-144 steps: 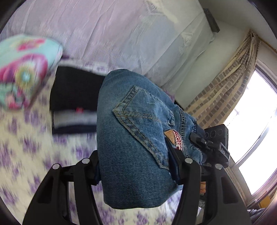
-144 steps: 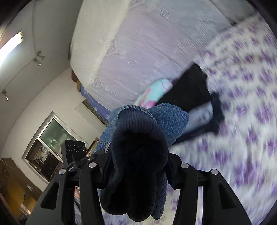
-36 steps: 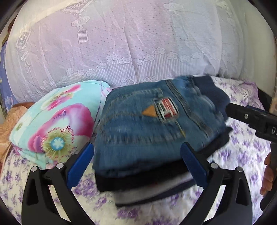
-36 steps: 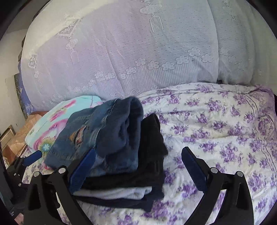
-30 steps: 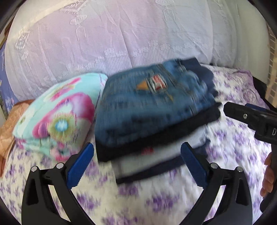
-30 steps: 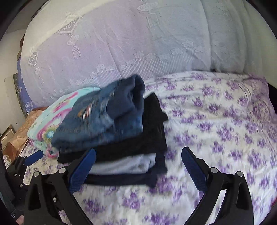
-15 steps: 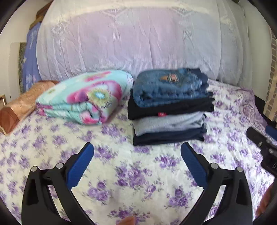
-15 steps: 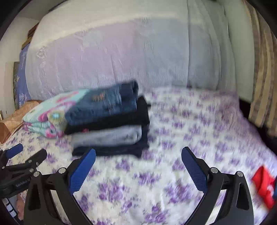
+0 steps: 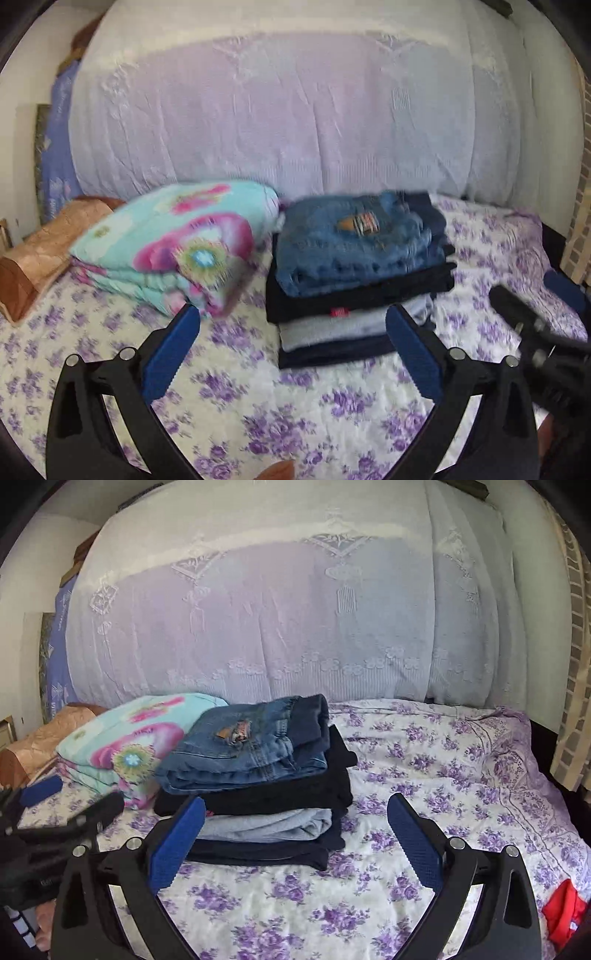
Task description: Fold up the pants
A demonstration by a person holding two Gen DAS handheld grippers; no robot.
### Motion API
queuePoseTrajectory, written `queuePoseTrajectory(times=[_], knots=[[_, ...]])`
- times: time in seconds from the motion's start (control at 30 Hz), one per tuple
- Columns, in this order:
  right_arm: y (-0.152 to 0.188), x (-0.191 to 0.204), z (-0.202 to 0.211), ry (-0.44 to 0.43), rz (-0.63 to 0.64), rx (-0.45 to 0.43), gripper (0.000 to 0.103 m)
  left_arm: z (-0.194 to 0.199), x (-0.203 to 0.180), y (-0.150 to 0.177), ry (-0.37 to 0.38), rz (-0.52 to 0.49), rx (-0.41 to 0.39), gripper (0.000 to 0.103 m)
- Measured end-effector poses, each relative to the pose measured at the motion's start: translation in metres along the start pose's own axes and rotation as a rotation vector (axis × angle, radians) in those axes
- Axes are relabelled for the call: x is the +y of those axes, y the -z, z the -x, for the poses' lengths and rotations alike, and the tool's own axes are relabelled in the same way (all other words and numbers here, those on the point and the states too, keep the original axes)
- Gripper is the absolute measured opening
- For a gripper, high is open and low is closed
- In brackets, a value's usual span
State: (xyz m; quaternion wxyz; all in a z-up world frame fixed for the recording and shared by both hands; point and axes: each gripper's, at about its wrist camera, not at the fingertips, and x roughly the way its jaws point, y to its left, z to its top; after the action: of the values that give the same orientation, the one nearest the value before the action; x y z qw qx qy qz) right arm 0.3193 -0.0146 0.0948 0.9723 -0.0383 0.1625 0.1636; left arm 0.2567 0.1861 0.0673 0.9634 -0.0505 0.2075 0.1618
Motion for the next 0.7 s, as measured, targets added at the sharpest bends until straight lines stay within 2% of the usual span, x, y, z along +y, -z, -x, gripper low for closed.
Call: queuePoseTrajectory(times=[0.1, 0.2, 0.37, 0.47, 0.53, 0.6, 0.7], knots=[[0.004, 0.0, -0.004, -0.081, -0.039, 0.028, 0.099, -0.008, -0.006, -0.002, -0.013, -0.04, 0.019, 0.099], [0.01, 0.01, -0.006, -0.1, -0.016, 0.047, 0.099, 0.004, -0.007, -0.007, -0.109, -0.084, -0.032, 0.099], [0.022, 0.009, 0.003, -0.078, -0.034, 0.059, 0.099, 0.022, 0.003, -0.005, -0.039, -0.056, -0.029, 0.099], [0.024, 0.011, 0.01, -0.079, -0.023, 0.048, 0.099, 0.03, 0.004, 0.012, -0.089, -0.065, -0.02, 0.099], [0.023, 0.012, 0.011, -0.084, -0.029, 0.041, 0.099, 0.029, 0.009, 0.026, -0.09, -0.047, -0.002, 0.099], [0.023, 0.014, 0.01, -0.1, -0.034, 0.044, 0.099, 0.021, 0.011, 0.027, -0.084, -0.02, 0.03, 0.099], [0.022, 0.014, 0.013, -0.087, -0.025, 0.035, 0.099, 0.021, 0.009, 0.023, -0.088, -0.035, 0.012, 0.099]])
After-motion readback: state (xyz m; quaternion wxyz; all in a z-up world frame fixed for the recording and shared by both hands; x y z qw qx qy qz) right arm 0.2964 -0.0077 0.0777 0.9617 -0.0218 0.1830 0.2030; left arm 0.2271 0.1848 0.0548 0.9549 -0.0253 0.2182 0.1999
